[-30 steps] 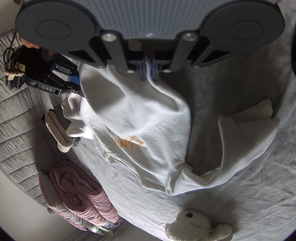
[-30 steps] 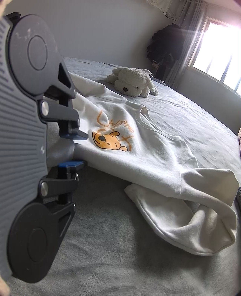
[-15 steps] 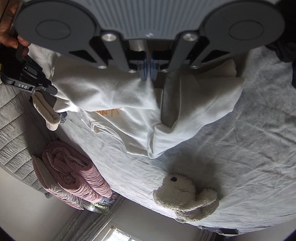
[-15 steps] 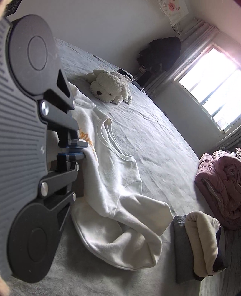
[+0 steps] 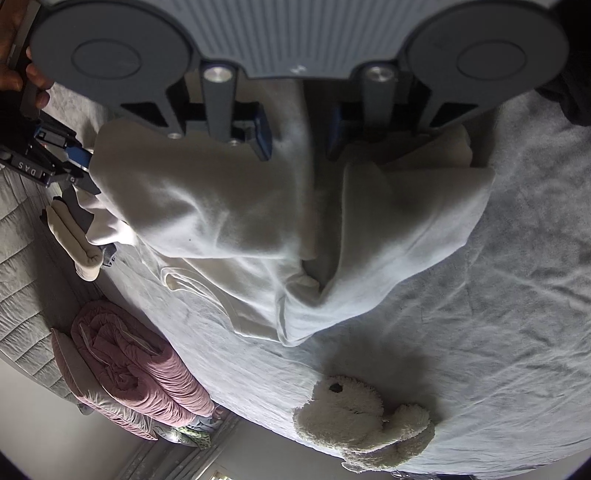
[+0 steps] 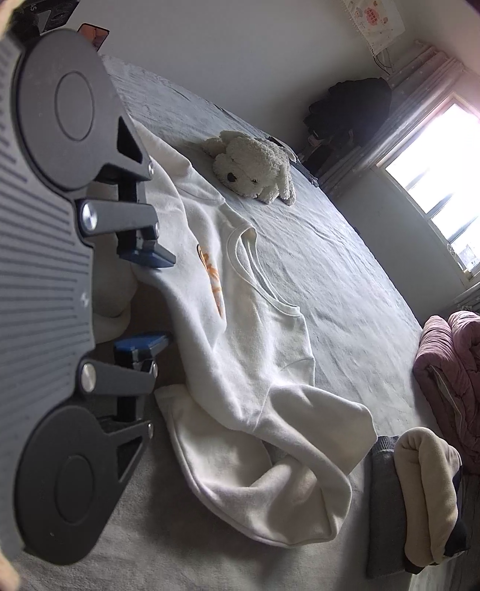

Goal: Fold clothes

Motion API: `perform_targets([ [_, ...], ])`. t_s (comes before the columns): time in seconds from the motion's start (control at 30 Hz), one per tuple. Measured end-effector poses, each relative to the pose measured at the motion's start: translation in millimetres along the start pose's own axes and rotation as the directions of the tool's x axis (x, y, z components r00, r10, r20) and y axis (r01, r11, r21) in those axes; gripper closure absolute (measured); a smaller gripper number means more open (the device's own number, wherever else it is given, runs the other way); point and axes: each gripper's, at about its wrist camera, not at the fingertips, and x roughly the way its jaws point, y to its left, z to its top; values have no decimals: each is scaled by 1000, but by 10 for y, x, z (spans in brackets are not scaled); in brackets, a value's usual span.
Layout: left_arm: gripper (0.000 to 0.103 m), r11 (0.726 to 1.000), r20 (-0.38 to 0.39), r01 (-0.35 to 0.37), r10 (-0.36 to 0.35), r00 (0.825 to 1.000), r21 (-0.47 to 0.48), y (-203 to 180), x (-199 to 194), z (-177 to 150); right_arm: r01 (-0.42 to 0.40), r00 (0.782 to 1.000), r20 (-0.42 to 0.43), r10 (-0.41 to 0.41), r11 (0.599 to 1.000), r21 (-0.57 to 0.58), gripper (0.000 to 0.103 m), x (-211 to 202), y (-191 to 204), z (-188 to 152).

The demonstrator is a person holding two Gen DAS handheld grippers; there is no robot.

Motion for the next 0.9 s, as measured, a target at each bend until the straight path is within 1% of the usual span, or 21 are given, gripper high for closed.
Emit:
perform_targets([
  [0.1,72,1000,-22,-7,7,1000,22,-31,52,-69,9,1000,-20,-10,1000,-6,60,17,-17,-30],
  [0.2,72,998,-17,-26,27,1000,61,-89,67,-126,10,999,-33,-10,1000,3,60,75,-34,-62],
  [0.3,76,995,-19,-20,22,1000,94,-141,56,-171,7,999,-50,-6,1000,17,60,150,-40,-113],
  [0.4,89,995,-32,-3,6,999,103,-162,50,-208,-1,997,-72,3,999,35,60,214,-51,-185],
  [0.43,95,994,-33,-1,5,999,107,-167,41,-217,1,997,-75,2,999,36,60,223,-51,-206],
  [0.47,97,994,-31,1,2,1000,110,-172,20,-225,4,997,-75,-2,1000,30,64,219,-44,-222],
  [0.5,97,994,-28,4,-1,1000,111,-176,-3,-232,6,997,-74,-4,1000,20,68,201,-28,-231],
  [0.53,98,994,-24,7,-4,1000,112,-181,-27,-239,5,997,-74,-4,1000,13,74,179,-10,-238],
  [0.57,98,993,-21,9,-7,1000,113,-186,-51,-246,7,997,-72,-7,1000,4,78,147,12,-247],
  [0.67,99,993,-9,25,-24,1000,115,-211,-155,-260,21,998,-60,-22,1000,-22,82,27,88,-279],
  [0.8,99,991,-1,72,-72,997,114,-232,-339,-289,44,998,-46,-46,998,-38,85,-188,166,-327],
  [0.9,99,986,-1,108,-109,994,123,-254,-475,-314,73,996,-54,-76,996,-54,89,-370,181,-391],
])
